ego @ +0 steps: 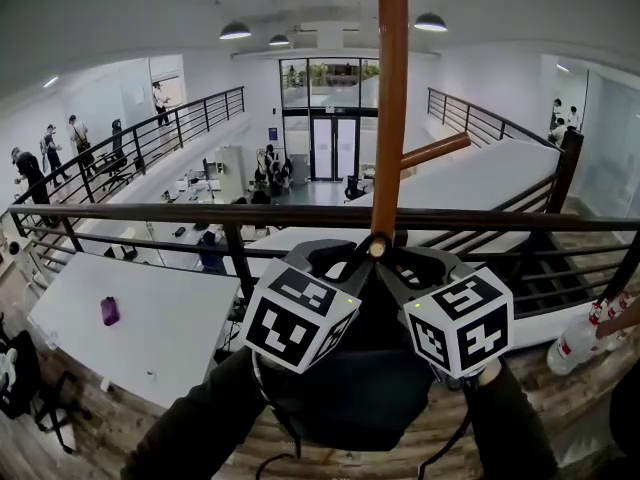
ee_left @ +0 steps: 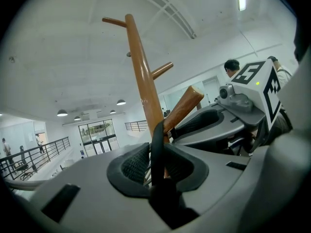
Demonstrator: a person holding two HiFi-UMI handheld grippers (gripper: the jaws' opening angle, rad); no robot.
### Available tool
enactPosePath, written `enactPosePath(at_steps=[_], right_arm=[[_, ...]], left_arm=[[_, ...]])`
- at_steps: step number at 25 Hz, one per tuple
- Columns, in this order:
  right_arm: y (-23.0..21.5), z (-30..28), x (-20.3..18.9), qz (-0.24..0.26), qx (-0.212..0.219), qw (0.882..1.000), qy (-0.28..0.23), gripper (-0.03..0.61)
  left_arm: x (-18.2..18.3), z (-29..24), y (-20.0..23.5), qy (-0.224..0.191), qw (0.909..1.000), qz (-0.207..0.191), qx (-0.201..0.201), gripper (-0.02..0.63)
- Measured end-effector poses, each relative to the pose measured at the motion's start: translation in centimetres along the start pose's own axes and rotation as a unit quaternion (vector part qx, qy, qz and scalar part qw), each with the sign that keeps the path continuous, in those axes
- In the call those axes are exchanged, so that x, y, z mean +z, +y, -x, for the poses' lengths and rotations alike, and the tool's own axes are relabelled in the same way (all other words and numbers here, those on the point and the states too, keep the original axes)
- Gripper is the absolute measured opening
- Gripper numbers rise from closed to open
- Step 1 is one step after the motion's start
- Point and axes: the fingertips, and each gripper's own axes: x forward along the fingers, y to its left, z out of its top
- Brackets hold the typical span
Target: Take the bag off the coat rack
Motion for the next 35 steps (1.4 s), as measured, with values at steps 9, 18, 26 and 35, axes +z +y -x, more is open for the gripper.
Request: enactPosePath(at_steps=[9, 18, 26, 35], right_arm=[[0.4, 0.6, 0.8, 0.004, 0.018, 1.0, -0.006, 0.038], [2.1, 4.3, 3.8, 0.009, 0.021, 0.999, -0.048, 0.038], [6.6, 9.0, 6.4, 0.029, 0.025, 0.996, -0.077, 0.038], [14.6, 14.3, 6.3, 0.033, 0.07, 0.991, -0.108, 0.038]], left_arm=[[0.7, 0.5, 0.4, -0.008, 0.9998, 0.016, -0.006, 0.04], [3.7, 4.4, -0.9, -0.044, 0.999, 0.007, 0.002, 0.04], [5.6, 10.8, -3.3, -0.069, 0.9975, -0.007, 0.017, 0.04], [3.9, 20.0, -7.3, -0.063, 0.9946, -0.001, 0.082, 0.04]])
